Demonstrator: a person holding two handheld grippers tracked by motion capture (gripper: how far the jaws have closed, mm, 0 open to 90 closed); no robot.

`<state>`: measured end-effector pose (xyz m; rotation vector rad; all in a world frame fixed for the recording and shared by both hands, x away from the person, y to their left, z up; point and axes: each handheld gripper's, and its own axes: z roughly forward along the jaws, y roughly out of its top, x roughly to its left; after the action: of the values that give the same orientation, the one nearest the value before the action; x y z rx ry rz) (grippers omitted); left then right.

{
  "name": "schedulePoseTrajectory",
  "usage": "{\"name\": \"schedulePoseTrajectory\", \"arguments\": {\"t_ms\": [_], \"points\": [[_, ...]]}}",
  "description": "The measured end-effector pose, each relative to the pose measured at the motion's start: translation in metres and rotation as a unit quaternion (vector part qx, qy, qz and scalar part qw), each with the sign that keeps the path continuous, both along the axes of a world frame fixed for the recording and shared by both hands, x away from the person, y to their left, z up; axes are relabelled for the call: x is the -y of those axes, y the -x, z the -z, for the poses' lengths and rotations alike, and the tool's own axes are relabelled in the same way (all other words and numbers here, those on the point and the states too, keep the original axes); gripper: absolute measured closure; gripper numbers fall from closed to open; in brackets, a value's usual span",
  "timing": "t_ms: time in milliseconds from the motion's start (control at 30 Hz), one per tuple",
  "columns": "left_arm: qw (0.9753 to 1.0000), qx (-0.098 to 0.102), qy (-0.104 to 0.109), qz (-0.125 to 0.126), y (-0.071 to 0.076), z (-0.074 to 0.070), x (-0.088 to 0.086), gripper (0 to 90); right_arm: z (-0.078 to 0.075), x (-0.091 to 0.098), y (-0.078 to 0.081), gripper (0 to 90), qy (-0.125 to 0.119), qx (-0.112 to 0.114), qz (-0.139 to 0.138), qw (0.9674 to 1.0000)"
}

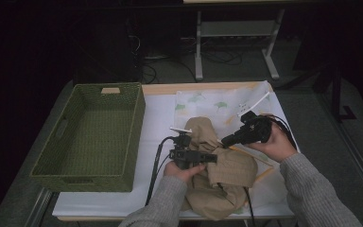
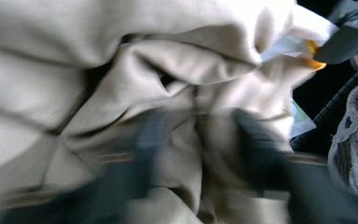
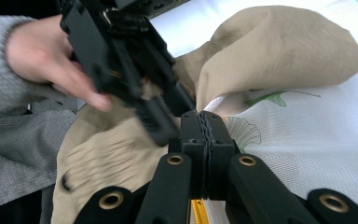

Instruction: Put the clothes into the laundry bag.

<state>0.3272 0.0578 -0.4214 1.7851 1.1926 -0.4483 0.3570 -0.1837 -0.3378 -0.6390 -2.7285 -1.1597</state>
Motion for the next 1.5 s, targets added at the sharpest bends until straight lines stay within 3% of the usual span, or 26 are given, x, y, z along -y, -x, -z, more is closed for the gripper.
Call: {"name": "schedulePoseTrajectory", "arguments": {"t_ms": [33,100,233,333,367,433,633,767,833,900,967,1067,1167,1200,1300,1367,1500], "points": [[1.0000,0.000,0.007,0.003,0.000,0.000,0.002,78.3,0.000,-0.001,0.000,88.7,0.000,0.000,-0.001,1.0000],[0.9997,-0.003,0.021,0.008,0.001,-0.001,0.006,84.7,0.000,-0.002,0.000,88.7,-0.001,0.000,-0.003,1.0000],[0.9980,0.002,0.062,0.013,0.005,-0.007,0.013,86.8,-0.004,-0.001,0.002,88.7,-0.005,0.004,-0.007,1.0000],[0.9974,0.020,0.069,-0.003,0.006,-0.011,0.021,86.9,-0.010,-0.001,0.005,88.7,-0.006,0.008,-0.010,0.9999],[0.9974,0.028,0.063,-0.020,0.006,-0.012,0.022,86.7,-0.011,-0.001,0.006,88.7,-0.008,0.010,-0.011,0.9999],[0.9972,0.023,0.066,-0.026,0.004,-0.009,0.021,85.6,-0.012,0.002,0.007,88.7,-0.003,0.014,-0.009,0.9999],[0.9979,0.017,0.060,-0.021,0.011,-0.015,0.001,68.7,-0.005,0.012,0.002,88.7,-0.005,0.000,0.008,1.0000],[0.9968,0.020,0.053,-0.055,0.007,-0.025,-0.023,54.0,-0.002,0.013,0.001,88.7,-0.007,-0.002,0.010,0.9999],[0.9945,0.005,0.071,-0.077,0.001,-0.024,-0.031,45.6,-0.002,0.011,0.002,88.7,-0.007,-0.001,0.008,0.9999],[0.9935,-0.008,0.079,-0.082,-0.006,-0.023,-0.033,39.8,-0.002,0.009,0.002,88.7,-0.006,-0.001,0.006,1.0000],[0.9930,-0.015,0.076,-0.089,-0.012,-0.021,-0.032,37.1,-0.002,0.008,0.002,88.7,-0.005,-0.002,0.003,1.0000],[0.9904,-0.041,0.091,-0.095,-0.021,-0.012,-0.028,37.3,-0.001,0.007,0.002,88.6,-0.004,-0.004,0.002,1.0000],[0.9892,-0.050,0.100,-0.096,-0.027,-0.009,-0.025,42.9,0.001,0.006,0.003,88.7,0.000,-0.006,-0.002,1.0000],[0.9903,-0.046,0.091,-0.094,-0.028,-0.008,-0.025,48.3,0.001,0.006,0.003,88.7,-0.001,-0.005,-0.004,1.0000],[0.9930,-0.026,0.075,-0.088,-0.029,-0.007,-0.026,71.7,0.002,0.006,0.003,88.7,-0.001,-0.007,-0.005,1.0000],[0.9955,0.005,0.054,-0.078,-0.026,-0.009,-0.026,86.6,0.001,0.007,0.003,88.6,-0.001,-0.006,-0.005,1.0000],[0.9973,0.023,0.040,-0.057,-0.017,-0.014,-0.029,89.4,0.001,0.010,0.002,88.7,-0.002,-0.006,0.001,1.0000]]}}
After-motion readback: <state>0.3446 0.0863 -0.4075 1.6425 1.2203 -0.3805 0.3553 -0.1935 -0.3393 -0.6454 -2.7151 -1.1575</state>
